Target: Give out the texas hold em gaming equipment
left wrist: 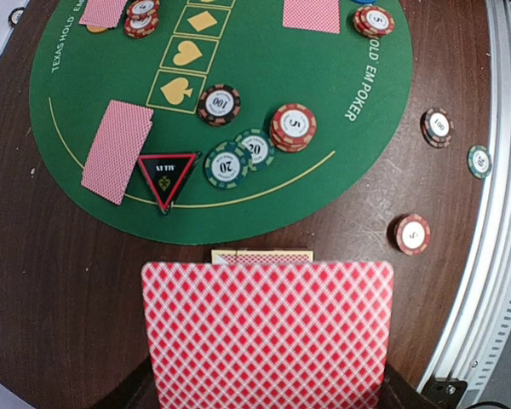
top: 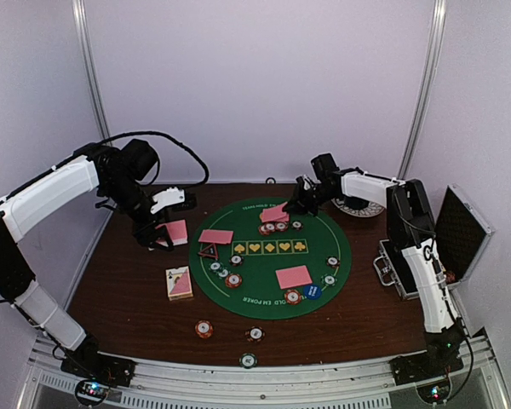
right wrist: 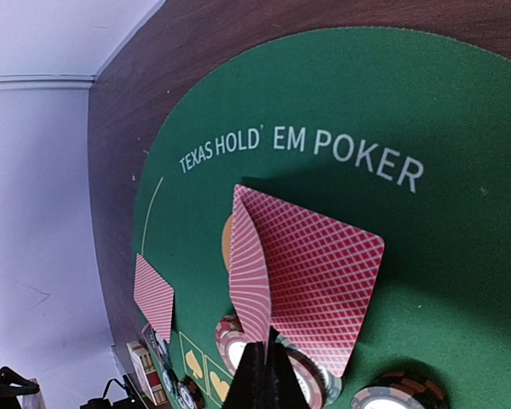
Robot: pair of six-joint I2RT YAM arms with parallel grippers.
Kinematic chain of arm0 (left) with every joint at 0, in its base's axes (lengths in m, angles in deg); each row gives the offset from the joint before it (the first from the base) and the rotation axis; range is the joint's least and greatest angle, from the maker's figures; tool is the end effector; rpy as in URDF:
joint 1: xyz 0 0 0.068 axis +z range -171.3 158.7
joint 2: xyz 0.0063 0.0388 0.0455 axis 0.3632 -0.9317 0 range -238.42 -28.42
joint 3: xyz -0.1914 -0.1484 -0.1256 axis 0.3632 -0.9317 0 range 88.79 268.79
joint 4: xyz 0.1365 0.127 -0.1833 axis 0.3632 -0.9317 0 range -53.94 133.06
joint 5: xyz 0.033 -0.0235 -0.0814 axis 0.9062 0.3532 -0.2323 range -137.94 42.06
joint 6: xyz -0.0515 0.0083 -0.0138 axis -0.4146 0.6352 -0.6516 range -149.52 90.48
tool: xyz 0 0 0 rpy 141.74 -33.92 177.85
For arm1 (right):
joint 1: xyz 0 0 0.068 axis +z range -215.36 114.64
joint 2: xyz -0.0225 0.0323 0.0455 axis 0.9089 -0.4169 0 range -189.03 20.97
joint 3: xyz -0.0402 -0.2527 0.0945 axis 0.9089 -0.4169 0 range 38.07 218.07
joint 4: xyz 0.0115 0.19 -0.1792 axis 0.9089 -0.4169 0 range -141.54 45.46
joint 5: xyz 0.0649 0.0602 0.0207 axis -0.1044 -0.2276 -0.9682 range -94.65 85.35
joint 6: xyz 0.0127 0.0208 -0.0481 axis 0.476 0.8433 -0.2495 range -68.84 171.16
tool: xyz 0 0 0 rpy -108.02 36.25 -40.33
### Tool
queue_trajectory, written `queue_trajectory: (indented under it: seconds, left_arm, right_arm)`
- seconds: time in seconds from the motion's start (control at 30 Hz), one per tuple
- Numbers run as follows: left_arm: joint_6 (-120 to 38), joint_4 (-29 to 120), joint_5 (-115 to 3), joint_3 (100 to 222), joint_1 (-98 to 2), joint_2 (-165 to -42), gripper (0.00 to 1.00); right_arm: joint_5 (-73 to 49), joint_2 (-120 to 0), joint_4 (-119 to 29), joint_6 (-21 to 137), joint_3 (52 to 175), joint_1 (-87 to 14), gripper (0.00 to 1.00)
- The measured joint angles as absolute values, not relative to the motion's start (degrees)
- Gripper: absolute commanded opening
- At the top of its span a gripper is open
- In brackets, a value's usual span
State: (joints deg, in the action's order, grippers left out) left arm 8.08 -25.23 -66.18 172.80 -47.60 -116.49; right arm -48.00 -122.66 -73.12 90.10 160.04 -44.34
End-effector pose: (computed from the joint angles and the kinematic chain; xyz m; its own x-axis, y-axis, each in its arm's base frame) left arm 0.2572 -0.1396 0.3171 -0.3680 0.8285 -0.4222 0.9221 0.3835 -0.0513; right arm 0.5011 0.2187 0.1586 -0.9796 0.1132 -0.1659 -0.0707 0.5788 0.8124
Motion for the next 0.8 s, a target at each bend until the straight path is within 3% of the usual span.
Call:
queue_trajectory:
  seconds: [0.13, 0.47, 0.6, 0.8]
  left_arm:
    - [8.08, -25.43, -66.18, 172.80, -47.60, -116.49, 0.00]
    - [8.10, -26.04, -66.18, 172.80, -47.60, -116.49, 0.00]
    - [8.10, -26.04, -66.20, 172.80, -47.60, -116.47, 0.00]
    - [8.10, -26.04, -66.20, 172.80, -47.60, -116.47, 0.00]
  right_arm:
    - [-46.84, -123.60, -73.56, 90.03, 161.37, -44.65, 0.05]
    - [-44.81, -123.71, -75.61, 87.83, 163.73, -45.00, 0.50]
    - [-43.33, -123.71, -77.99, 85.29, 164.89, -45.00, 0.97]
    - [-40.46, -122.88, -80.62, 82.80, 163.95, -44.98, 1.00]
